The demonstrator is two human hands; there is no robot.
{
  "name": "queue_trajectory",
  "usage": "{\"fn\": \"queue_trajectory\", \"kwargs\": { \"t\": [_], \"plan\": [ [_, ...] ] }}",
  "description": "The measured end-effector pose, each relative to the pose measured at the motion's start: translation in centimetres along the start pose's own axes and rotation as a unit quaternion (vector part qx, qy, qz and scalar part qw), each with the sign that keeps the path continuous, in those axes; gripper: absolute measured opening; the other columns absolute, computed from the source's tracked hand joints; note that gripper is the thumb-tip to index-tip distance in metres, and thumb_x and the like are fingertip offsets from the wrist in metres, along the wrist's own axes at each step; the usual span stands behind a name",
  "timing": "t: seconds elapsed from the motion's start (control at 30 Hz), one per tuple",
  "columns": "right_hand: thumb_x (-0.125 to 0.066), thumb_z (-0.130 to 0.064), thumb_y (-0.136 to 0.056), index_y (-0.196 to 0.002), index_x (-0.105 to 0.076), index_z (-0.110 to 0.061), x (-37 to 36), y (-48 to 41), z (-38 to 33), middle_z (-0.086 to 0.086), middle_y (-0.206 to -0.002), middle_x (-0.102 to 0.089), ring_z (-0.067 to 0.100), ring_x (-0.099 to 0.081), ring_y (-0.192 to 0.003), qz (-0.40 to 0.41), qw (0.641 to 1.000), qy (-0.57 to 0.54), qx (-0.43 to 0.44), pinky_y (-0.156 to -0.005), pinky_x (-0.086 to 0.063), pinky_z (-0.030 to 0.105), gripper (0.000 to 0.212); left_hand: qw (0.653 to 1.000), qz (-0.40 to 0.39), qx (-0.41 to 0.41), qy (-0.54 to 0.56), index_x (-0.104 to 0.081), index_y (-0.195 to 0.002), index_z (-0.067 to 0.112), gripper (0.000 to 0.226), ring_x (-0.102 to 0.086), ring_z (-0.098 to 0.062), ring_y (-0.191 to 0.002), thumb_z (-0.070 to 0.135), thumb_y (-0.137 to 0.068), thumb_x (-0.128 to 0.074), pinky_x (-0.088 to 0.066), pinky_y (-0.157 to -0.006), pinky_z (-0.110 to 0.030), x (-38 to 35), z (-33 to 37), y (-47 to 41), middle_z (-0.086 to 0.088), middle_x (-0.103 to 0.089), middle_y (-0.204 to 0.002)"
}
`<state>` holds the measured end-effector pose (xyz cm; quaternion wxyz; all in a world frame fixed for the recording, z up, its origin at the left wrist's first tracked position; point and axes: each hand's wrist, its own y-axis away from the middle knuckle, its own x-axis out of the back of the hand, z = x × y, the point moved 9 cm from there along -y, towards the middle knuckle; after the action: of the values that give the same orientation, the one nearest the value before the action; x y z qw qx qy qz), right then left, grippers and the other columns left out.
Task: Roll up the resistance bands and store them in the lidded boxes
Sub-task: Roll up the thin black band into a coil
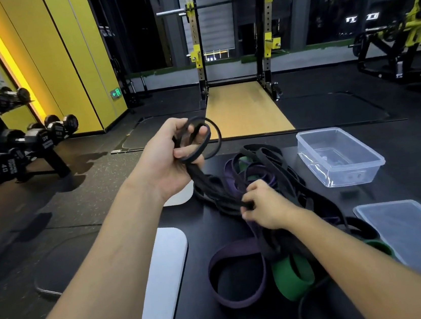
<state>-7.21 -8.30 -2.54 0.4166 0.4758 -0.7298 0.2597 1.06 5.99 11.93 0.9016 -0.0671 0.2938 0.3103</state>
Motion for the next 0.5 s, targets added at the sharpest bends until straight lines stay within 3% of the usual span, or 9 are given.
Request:
{"fn": "queue_trajectory", "kwargs": {
  "t": [0.1,0.17,0.3,0.43,0.5],
  "plan": [
    [-0.064,-0.028,-0.099,-0.07,-0.056,-0.031,3.4,0.1,0.7,-0.001,-0.094,-0.059,0.029,-0.063,-0.091,0.098,0.995,-0.001,-0.028,-0.083,-0.052,0.038,0.03,0.994,0.06,-0.004,-0.087,-0.053,-0.076,0.016,0.029,-0.025,-0.003,-0.037,0.025,-0.103,-0.054,-0.029,-0.047,-0.018,2.4,0.4,0.0,-0.005,-0.067,-0.086],
    [-0.061,-0.017,-0.099,-0.083,-0.065,-0.032,5.4,0.3,0.9,-0.004,-0.084,-0.068,0.027,-0.07,-0.079,0.16,0.979,-0.116,-0.048,-0.075,-0.059,0.037,0.022,0.984,0.093,-0.002,-0.153,-0.054,-0.079,0.019,0.026,-0.026,-0.005,-0.039,0.027,-0.103,-0.06,-0.033,-0.048,-0.02,3.8,0.1,-0.2,-0.004,-0.068,-0.084],
    [-0.048,0.007,-0.095,-0.091,-0.072,-0.027,9.1,0.7,0.1,-0.004,-0.084,-0.074,0.015,-0.075,-0.069,0.249,0.911,-0.325,-0.046,-0.079,-0.065,0.041,0.042,0.971,0.083,-0.002,-0.223,-0.063,-0.098,0.02,0.012,-0.028,-0.008,-0.047,0.024,-0.096,-0.074,-0.034,-0.044,-0.017,4.4,-1.6,-0.4,-0.004,-0.066,-0.083],
    [-0.054,0.011,-0.096,-0.094,-0.076,-0.023,12.1,1.7,-2.0,0.001,-0.094,-0.076,0.014,-0.075,-0.083,0.274,0.849,-0.452,0.008,-0.077,-0.064,0.036,0.04,0.958,0.043,0.011,-0.285,-0.06,-0.137,0.029,0.065,-0.036,-0.011,-0.054,0.019,-0.078,-0.086,-0.04,-0.064,-0.025,4.1,-3.8,-0.5,-0.003,-0.054,-0.072],
    [-0.058,0.009,-0.097,-0.098,-0.075,-0.02,13.4,2.4,-3.6,0.002,-0.092,-0.076,0.017,-0.076,-0.083,0.281,0.833,-0.474,0.049,-0.071,-0.06,0.029,0.034,0.948,0.005,0.024,-0.316,-0.055,-0.144,0.032,0.086,-0.056,-0.015,-0.066,0.019,-0.067,-0.09,-0.049,-0.078,-0.032,3.2,-5.0,-0.6,-0.004,-0.063,-0.077]
  ]
}}
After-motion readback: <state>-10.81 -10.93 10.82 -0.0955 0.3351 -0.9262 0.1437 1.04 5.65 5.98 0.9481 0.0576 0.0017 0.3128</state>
